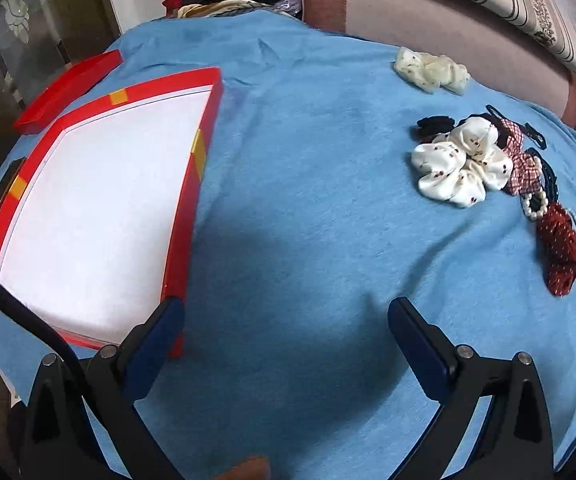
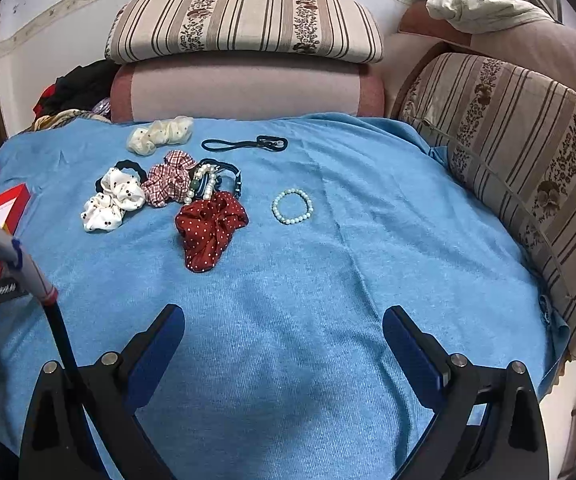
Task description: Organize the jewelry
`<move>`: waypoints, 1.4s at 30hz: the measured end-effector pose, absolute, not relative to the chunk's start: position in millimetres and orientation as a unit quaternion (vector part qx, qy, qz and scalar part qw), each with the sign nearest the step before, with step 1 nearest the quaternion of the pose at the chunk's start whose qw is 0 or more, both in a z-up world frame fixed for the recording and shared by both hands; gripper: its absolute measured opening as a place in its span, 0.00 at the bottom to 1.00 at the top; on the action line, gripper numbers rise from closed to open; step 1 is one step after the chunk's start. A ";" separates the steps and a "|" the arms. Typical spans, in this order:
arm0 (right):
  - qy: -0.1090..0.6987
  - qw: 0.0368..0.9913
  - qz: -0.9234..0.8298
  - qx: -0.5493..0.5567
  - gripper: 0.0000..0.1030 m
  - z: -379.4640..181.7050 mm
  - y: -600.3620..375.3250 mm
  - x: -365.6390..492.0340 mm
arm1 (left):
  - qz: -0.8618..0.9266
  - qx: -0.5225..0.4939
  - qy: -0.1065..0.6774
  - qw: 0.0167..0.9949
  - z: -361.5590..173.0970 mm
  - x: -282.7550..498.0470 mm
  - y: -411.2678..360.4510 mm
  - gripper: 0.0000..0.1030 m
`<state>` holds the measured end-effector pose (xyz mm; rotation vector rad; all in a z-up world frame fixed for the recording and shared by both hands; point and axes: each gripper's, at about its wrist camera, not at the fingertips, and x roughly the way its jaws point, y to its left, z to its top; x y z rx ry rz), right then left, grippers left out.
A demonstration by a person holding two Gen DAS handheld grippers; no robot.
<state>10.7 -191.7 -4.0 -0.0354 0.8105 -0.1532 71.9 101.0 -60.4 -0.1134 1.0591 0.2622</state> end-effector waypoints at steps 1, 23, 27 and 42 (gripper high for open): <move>0.395 0.916 -0.074 -0.015 0.98 -4.5 -191.8 11.3 | 0.125 -0.050 0.503 0.854 -60.3 68.9 104.0 0.99; 0.415 0.906 -0.080 0.007 0.98 -14.9 -200.9 13.2 | 0.059 -0.027 0.523 0.850 -56.4 9.3 36.6 0.99; 0.417 0.905 -0.080 0.007 0.98 -16.5 -201.9 11.9 | 0.053 -0.013 0.543 0.838 -73.9 8.4 28.1 0.99; 0.419 0.906 -0.065 0.007 0.98 -16.4 -195.6 10.5 | 0.046 -0.008 0.543 0.839 -80.4 3.5 31.1 1.00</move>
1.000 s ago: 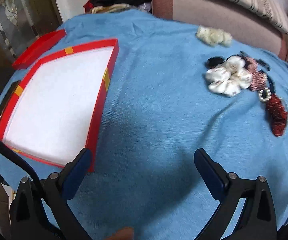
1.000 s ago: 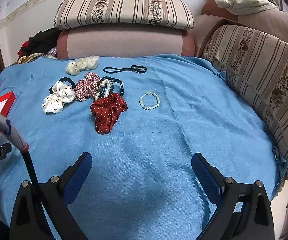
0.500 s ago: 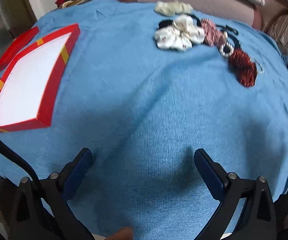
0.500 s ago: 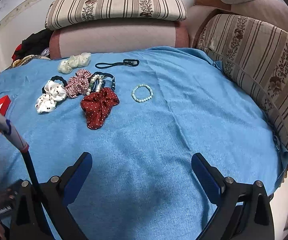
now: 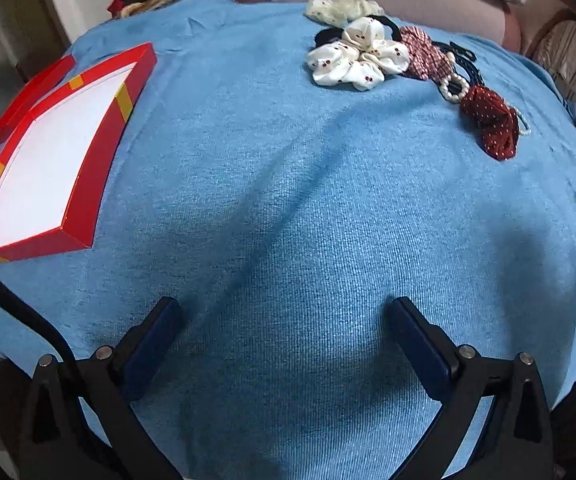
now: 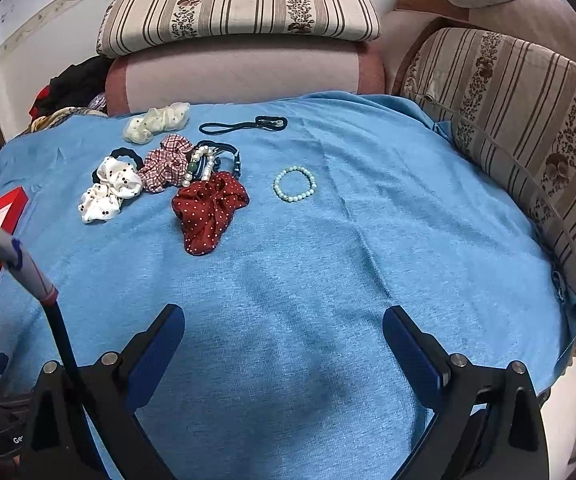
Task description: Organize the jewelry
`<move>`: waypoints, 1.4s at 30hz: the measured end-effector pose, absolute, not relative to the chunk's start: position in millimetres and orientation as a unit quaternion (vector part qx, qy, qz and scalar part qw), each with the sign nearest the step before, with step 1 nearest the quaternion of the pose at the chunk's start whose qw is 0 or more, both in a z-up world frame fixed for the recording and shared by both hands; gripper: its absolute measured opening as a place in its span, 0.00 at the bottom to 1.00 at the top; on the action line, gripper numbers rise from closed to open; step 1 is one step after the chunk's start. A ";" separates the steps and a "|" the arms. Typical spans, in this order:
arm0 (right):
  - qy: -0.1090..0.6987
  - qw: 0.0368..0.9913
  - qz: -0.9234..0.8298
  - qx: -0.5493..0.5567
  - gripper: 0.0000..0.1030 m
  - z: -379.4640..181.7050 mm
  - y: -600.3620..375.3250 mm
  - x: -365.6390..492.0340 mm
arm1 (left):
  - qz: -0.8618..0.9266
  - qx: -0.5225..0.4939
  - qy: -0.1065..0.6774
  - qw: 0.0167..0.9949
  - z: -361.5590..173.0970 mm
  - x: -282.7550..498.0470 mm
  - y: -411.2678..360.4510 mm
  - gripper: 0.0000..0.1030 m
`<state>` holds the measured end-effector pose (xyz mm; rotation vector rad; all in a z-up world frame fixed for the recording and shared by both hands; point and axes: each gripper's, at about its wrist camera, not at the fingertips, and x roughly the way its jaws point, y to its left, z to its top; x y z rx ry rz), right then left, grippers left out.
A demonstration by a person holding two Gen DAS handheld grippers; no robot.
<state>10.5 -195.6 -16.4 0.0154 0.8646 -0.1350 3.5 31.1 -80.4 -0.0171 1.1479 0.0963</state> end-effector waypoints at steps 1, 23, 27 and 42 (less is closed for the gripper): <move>0.418 0.906 -0.064 0.006 0.98 -15.5 -194.8 9.9 | 0.041 -0.012 0.546 0.837 -78.3 5.1 32.9 1.00; 0.390 0.920 -0.044 -0.011 0.98 27.3 -186.5 -6.8 | 0.022 0.023 0.397 0.917 37.2 -23.2 7.2 1.00; 0.387 0.921 -0.048 -0.016 0.98 30.3 -186.3 -11.8 | 0.019 0.021 0.386 0.922 44.9 -29.5 7.1 1.00; 0.345 0.937 -0.047 -0.014 0.98 60.8 -179.6 -60.5 | 0.019 -0.001 0.348 0.937 69.6 -77.8 17.6 1.00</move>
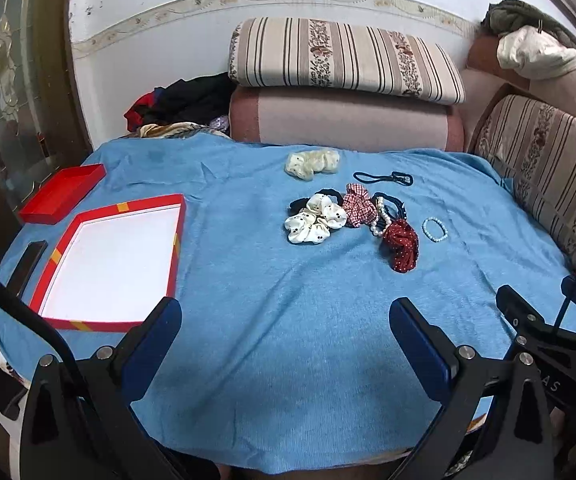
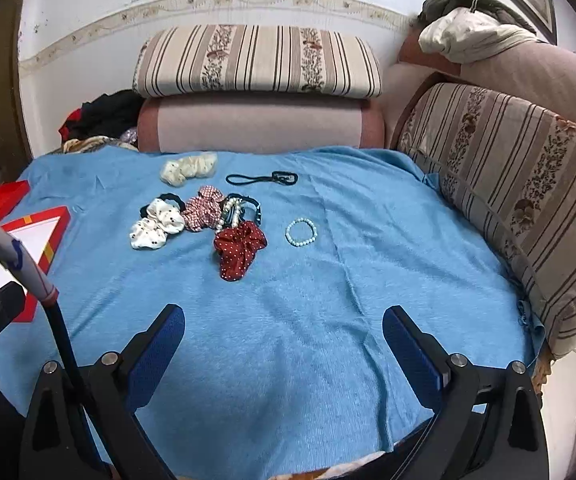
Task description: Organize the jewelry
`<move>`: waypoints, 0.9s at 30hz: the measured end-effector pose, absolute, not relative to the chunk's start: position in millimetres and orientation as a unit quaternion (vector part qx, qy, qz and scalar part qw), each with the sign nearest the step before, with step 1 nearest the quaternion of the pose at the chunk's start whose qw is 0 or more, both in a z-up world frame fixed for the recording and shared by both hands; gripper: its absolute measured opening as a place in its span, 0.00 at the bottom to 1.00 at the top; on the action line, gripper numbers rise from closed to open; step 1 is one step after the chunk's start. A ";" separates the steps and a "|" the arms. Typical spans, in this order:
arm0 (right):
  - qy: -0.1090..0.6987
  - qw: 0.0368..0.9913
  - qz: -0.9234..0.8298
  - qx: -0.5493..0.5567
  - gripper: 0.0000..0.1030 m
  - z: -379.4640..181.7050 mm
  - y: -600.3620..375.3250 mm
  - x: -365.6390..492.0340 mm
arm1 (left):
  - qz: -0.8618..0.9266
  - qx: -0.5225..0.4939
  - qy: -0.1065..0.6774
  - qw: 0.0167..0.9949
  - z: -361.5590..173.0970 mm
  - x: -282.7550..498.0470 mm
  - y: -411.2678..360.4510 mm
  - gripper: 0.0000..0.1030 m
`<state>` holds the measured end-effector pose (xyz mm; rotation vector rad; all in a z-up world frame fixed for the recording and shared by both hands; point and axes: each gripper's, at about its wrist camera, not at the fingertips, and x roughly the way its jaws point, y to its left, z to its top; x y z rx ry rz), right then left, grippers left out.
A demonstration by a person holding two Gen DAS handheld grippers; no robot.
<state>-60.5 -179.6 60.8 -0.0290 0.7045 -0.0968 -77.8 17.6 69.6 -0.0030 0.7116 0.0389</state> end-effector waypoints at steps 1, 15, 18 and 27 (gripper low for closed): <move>0.342 0.938 -0.047 -0.014 0.98 62.6 -179.9 -64.2 | 0.017 -0.006 0.347 0.938 71.2 -81.5 18.4 1.00; 0.304 0.952 -0.028 -0.002 0.95 86.1 -182.8 -70.2 | -0.012 -0.003 0.349 0.937 91.1 -82.6 9.0 1.00; 0.323 0.946 -0.016 0.007 0.87 77.6 -186.4 -48.6 | -0.010 0.006 0.367 0.930 84.9 -59.3 4.4 1.00; 0.378 0.925 -0.015 0.035 0.81 37.9 -205.9 3.5 | -0.023 0.017 0.411 0.911 51.6 4.3 -8.5 1.00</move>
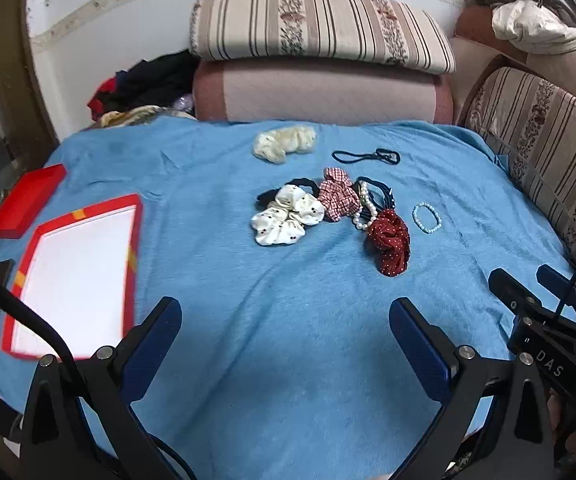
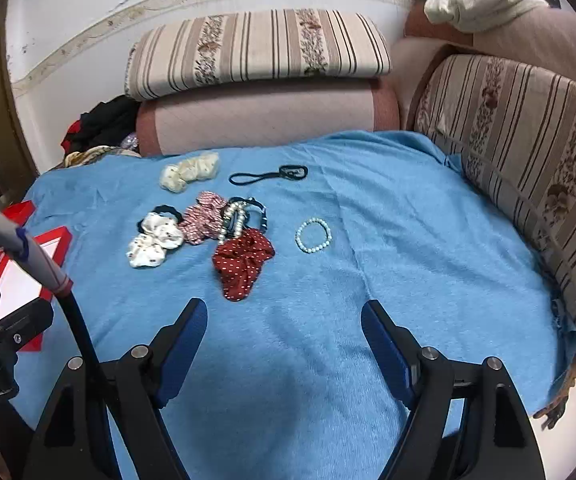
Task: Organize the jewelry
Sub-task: 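Grasp the white cherry-print scrunchie with the left gripper while the right grasps the red polka-dot scrunchie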
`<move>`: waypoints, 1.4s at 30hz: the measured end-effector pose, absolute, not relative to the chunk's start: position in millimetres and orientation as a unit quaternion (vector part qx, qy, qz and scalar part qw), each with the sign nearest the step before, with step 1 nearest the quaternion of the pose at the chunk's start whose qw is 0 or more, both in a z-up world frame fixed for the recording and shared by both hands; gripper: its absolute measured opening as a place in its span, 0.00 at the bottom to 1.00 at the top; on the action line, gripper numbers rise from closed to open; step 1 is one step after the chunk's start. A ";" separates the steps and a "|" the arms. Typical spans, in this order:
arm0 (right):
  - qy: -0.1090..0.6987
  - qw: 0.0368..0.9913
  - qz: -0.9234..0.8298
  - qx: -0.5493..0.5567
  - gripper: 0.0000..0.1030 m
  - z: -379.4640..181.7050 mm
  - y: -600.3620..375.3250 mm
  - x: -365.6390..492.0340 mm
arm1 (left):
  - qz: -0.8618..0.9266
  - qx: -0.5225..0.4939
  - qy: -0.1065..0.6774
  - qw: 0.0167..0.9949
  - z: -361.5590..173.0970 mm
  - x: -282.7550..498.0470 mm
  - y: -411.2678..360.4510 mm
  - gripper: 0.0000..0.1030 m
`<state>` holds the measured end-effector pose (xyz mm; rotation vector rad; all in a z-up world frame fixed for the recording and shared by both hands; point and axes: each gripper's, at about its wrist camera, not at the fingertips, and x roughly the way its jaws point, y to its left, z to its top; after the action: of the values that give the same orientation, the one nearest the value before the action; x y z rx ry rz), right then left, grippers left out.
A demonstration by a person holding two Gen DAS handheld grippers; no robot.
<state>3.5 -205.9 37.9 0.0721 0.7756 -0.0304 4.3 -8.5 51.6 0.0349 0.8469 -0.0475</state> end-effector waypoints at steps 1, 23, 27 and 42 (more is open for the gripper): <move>0.380 0.924 -0.012 0.034 0.81 35.7 -206.3 7.0 | -0.027 0.018 0.415 0.909 47.7 10.1 -10.5 1.00; 0.461 0.887 0.011 0.026 0.76 -17.6 -196.4 84.8 | -0.065 -0.006 0.495 0.867 -23.2 93.3 0.7 0.77; 0.464 0.885 0.019 0.035 0.76 -21.3 -195.2 94.2 | -0.061 -0.010 0.505 0.861 -33.8 105.6 6.2 0.72; 0.450 0.883 0.091 0.094 0.69 -34.6 -199.7 113.0 | -0.041 -0.089 0.493 0.865 -35.7 143.8 76.5 0.70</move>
<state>113.0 -199.7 -34.6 0.1950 0.9378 0.1900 143.8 76.5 -35.7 -0.1856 1.0320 -0.0869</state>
